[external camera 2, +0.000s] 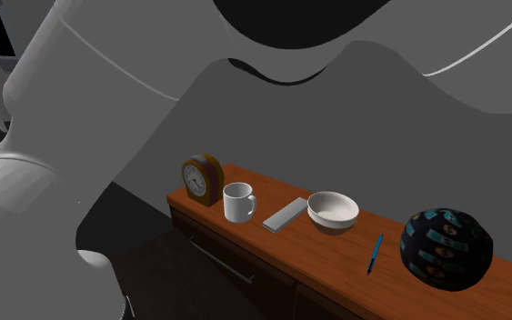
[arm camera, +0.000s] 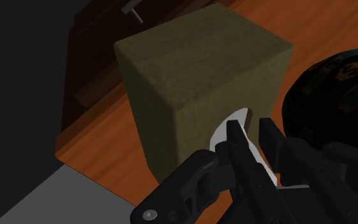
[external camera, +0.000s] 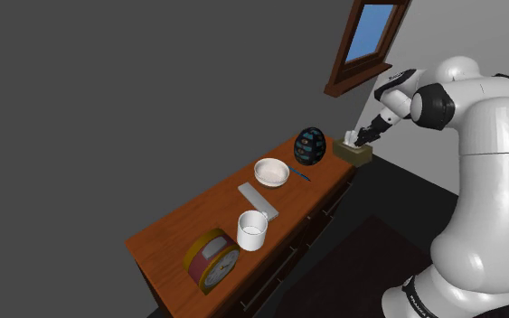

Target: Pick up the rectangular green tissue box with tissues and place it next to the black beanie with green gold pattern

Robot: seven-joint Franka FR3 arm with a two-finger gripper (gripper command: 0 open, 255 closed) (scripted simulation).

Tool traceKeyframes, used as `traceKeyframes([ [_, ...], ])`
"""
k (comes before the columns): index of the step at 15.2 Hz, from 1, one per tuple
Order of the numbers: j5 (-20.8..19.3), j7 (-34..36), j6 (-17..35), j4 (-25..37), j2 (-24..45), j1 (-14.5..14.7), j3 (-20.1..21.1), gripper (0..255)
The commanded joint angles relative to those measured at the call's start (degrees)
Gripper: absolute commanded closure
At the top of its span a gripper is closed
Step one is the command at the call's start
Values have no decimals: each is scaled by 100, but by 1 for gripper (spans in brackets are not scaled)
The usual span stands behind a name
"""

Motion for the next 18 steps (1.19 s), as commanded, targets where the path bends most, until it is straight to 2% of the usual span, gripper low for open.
traceKeyframes([
  [1, 42, -38, 60, -60, 86, 37, 64, 255],
  [7, 50, -41, 56, -59, 88, 45, 53, 255],
  [8, 58, -55, 111, -165, 37, 85, 54, 0],
  [13, 50, -41, 56, -59, 88, 45, 53, 0],
  [18, -174, 66, -388, 34, -257, -35, -121, 0],
])
